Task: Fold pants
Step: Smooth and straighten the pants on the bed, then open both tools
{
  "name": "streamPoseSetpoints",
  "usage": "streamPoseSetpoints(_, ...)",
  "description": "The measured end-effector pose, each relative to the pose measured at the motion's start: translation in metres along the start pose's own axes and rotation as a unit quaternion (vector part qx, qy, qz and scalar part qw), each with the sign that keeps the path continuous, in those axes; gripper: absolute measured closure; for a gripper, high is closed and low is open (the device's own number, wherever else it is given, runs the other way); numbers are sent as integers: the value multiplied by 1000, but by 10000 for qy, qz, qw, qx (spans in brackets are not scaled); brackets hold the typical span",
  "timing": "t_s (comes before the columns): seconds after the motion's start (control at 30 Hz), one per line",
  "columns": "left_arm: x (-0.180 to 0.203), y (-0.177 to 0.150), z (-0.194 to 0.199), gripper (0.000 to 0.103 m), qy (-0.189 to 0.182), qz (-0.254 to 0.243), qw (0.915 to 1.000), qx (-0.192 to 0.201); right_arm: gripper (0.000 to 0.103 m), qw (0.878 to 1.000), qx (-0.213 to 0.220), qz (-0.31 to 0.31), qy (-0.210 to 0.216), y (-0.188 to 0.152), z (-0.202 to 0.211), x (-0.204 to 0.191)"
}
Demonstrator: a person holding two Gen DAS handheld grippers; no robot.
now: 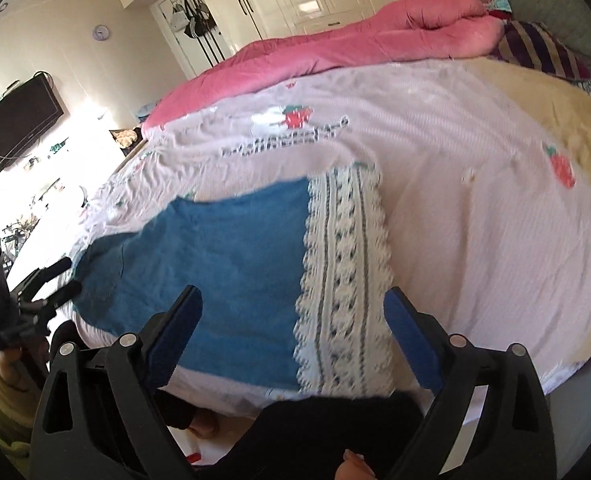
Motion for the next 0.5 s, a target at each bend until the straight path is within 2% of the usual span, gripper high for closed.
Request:
streamPoseSetpoints(0.23,56,13,-21,10,-366,-261,9989,-119,10,9996,6,273,-50,25,-4,8)
streamPoseSetpoints(0.5,93,21,-43,10,-610,-407,9969,-300,10,9993,-99,355,69,48,-21,21)
Point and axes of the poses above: each gripper's, at about its wrist camera, not at the fingertips, and z roughly against the way its jaws point, x to its right, y to its top, the point moved 3 cm from there along -z, roughly the way its jaws point, and after that the axes turned 6 degrees about z, right-handed, at the moved point
